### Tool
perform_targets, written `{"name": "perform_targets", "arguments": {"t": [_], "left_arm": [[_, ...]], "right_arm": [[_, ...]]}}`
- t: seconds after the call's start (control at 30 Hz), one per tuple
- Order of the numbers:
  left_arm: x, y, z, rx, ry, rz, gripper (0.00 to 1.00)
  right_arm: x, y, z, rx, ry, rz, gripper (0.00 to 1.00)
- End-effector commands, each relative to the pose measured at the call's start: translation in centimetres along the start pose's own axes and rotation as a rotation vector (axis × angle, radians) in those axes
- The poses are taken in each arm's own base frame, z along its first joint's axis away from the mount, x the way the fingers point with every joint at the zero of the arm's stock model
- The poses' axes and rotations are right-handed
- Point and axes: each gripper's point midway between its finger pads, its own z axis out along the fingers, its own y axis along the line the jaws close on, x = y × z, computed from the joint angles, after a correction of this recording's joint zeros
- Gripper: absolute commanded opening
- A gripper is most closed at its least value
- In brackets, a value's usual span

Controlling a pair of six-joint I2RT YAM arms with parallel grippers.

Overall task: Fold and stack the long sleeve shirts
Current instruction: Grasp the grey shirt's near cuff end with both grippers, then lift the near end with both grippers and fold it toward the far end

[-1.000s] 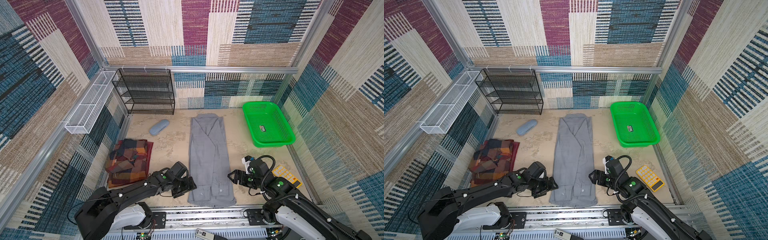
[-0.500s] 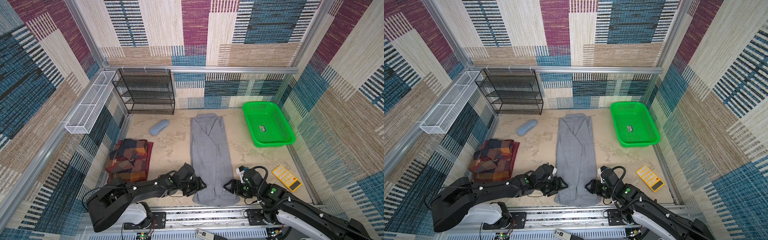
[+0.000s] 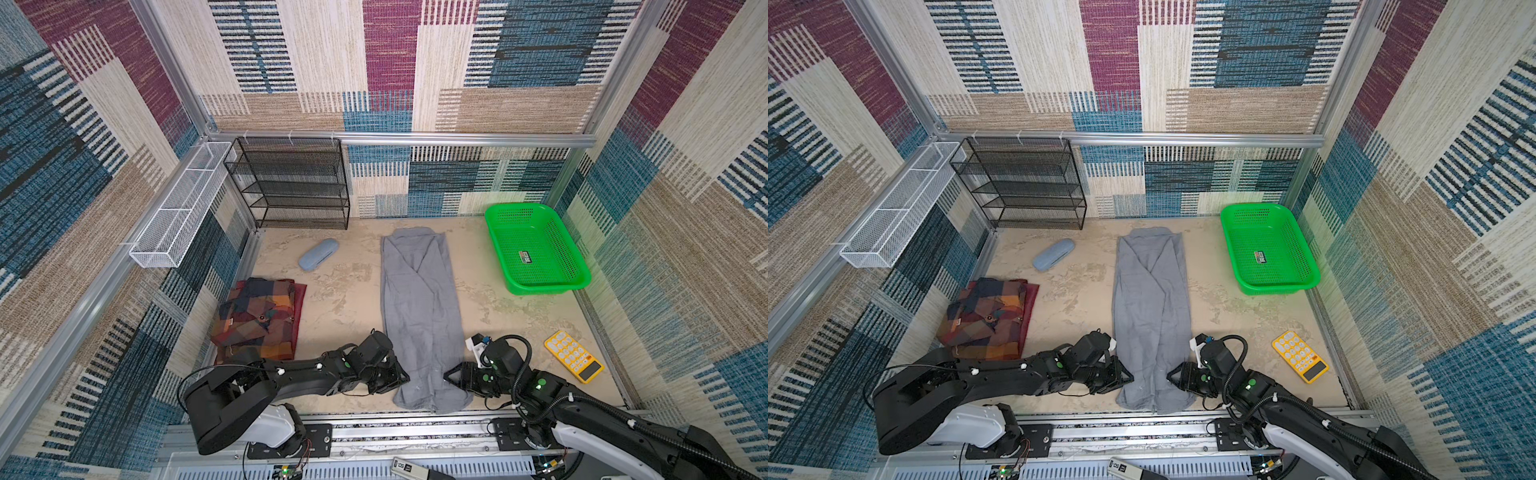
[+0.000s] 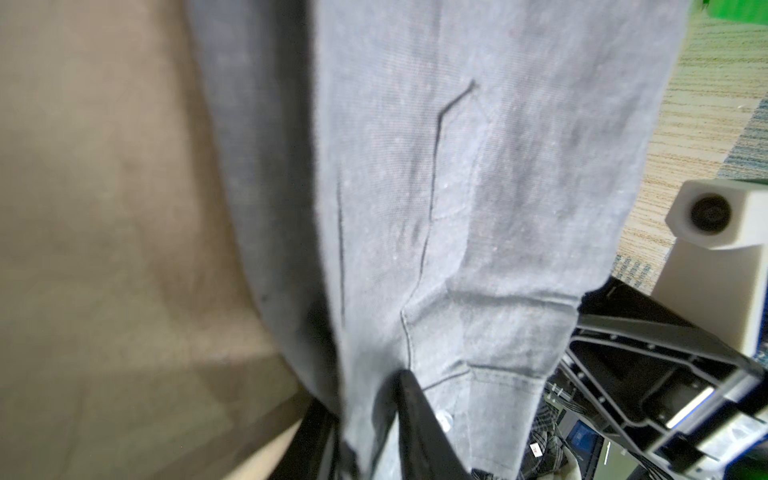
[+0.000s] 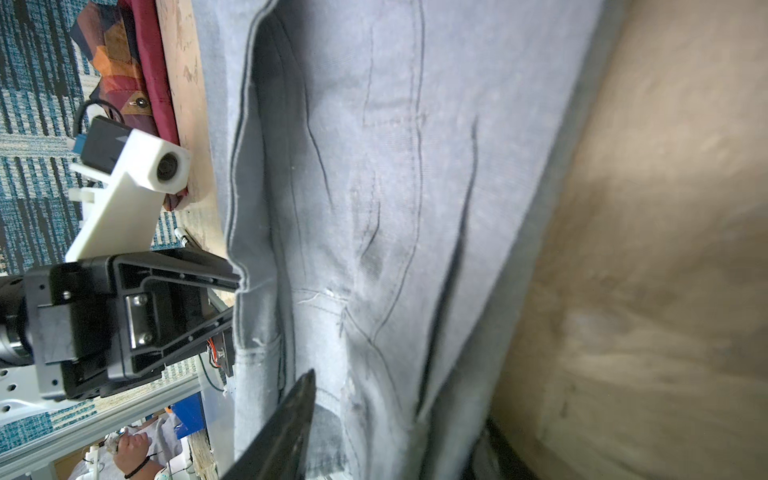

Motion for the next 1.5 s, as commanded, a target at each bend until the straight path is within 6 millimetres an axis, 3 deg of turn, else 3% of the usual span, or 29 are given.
{"name": "perform_targets", "arguments": {"t": [0.0,0.13,0.2,0.37,0.5,0.63,0.9,1.03,1.27,1.47], "left_arm": [[1.2,6.0,-0.2,-0.233,0.024,-0.082,0.24],[1.1,5.8,-0.1,-0.243,0.029,-0.071,0.13],[1.1,6.0,-0.2,-0.252,0.028,-0.075,0.01],[1.2,5.7,-0.2,-0.245,0.034,-0.071,0.0],[1.3,4.9,-0.9,-0.227,0.036,-0.075,0.0],[1.2,3.6,-2.9,-0.191,0.004,-0.095,0.0],[0.0,-1.4,-7.1,-0.108,-0.072,-0.102,0.0],[-1.0,-3.4,-8.8,-0.073,-0.097,-0.126,0.0],[-3.5,-4.9,-11.0,0.035,-0.154,-0.244,0.0],[-5.0,-7.4,-11.5,0.062,-0.157,-0.264,0.0]], "right_arm": [[1.0,-1.8,0.2,0.063,0.038,0.01,0.44],[0.9,-2.0,0.3,0.071,0.036,-0.009,0.31],[0.8,-1.9,0.2,0.078,0.031,-0.022,0.21],[0.4,-1.4,-0.1,0.088,0.021,-0.039,0.0],[0.3,-0.2,-0.5,0.065,0.037,-0.045,0.0],[-0.4,2.1,-1.7,0.03,0.022,-0.061,0.0],[-2.3,6.5,-3.3,-0.021,-0.003,-0.12,0.0],[-3.8,8.3,-3.9,-0.027,-0.047,-0.155,0.0],[-5.6,10.7,-3.5,-0.038,-0.069,-0.198,0.0],[-6.9,12.2,-3.4,-0.051,-0.087,-0.208,0.0]]}}
